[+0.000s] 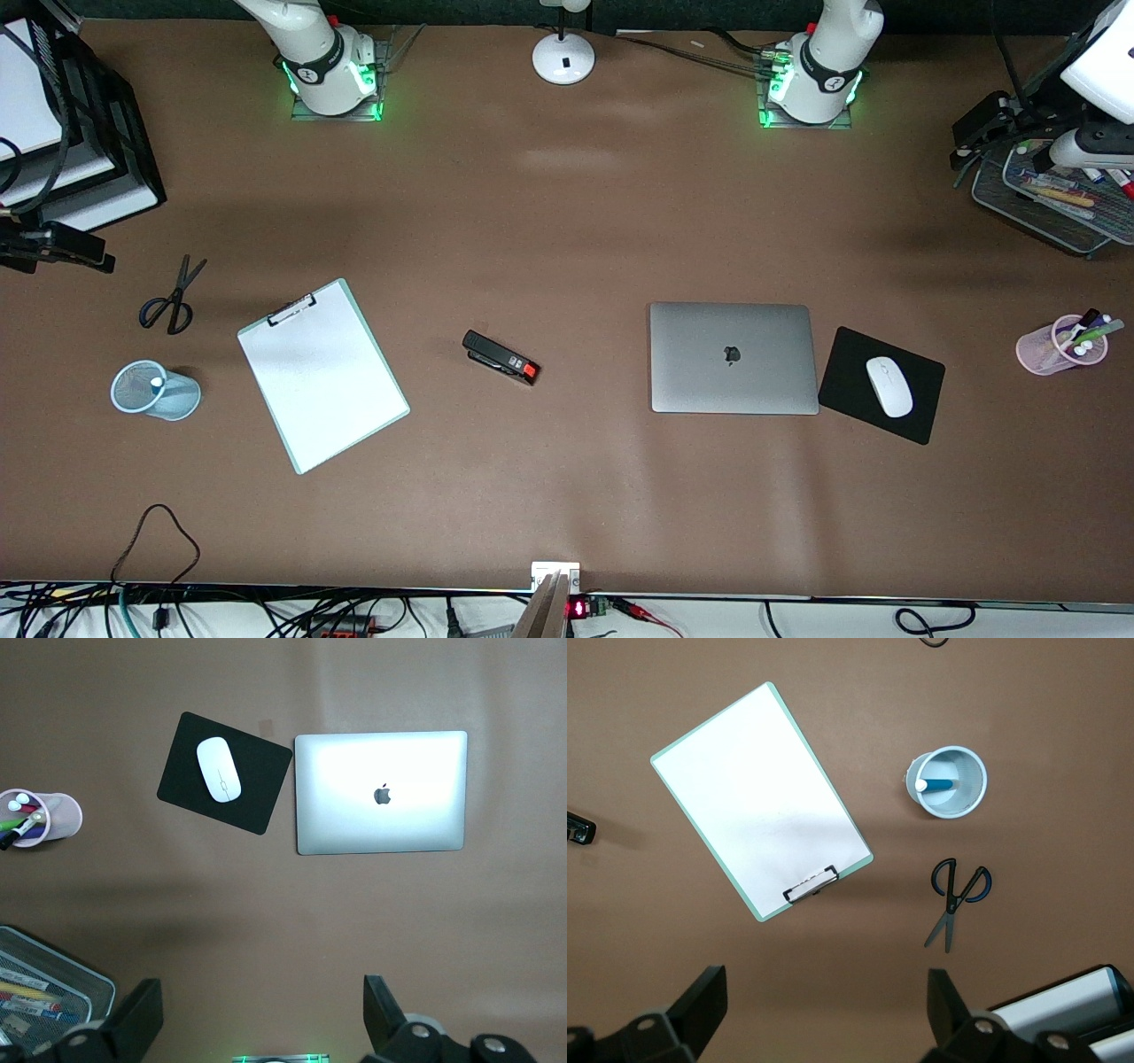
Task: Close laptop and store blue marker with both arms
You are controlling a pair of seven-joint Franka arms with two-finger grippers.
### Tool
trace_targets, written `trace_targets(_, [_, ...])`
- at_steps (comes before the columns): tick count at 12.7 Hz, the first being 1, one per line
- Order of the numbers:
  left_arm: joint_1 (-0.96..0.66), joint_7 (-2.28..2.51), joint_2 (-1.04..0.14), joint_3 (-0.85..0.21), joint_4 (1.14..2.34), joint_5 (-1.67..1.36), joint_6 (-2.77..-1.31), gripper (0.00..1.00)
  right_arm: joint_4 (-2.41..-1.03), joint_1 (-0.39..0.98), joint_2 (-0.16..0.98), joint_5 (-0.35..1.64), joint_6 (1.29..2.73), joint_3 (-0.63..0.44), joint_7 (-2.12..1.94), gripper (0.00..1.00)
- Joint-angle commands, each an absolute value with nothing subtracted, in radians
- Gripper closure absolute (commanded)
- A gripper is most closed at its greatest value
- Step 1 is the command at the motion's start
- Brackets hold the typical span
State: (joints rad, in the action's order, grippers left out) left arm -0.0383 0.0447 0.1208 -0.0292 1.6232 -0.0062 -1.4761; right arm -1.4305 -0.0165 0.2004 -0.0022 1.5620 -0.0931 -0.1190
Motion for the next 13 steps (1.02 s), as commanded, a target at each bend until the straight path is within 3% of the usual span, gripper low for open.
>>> trace_targets(1, [-0.032, 0.02, 0.143, -0.034, 1.646, -0.008, -1.483, 0.0, -1.58, -0.029, 0.094, 0.011, 1.621, -0.092, -0.091, 0.0])
trace_targets(5, [-0.032, 0.02, 0.144, -0.034, 1.646, -0.008, -1.485, 0.0, -1.678, -0.026, 0.017, 0.002, 1.667, -0.089, -0.043, 0.0])
trace_targets(13, [-0.032, 0.02, 0.146, -0.034, 1.644, -0.008, -1.483, 0.0, -1.663, -0.023, -0.014, -0.002, 1.631, -0.083, -0.055, 0.0])
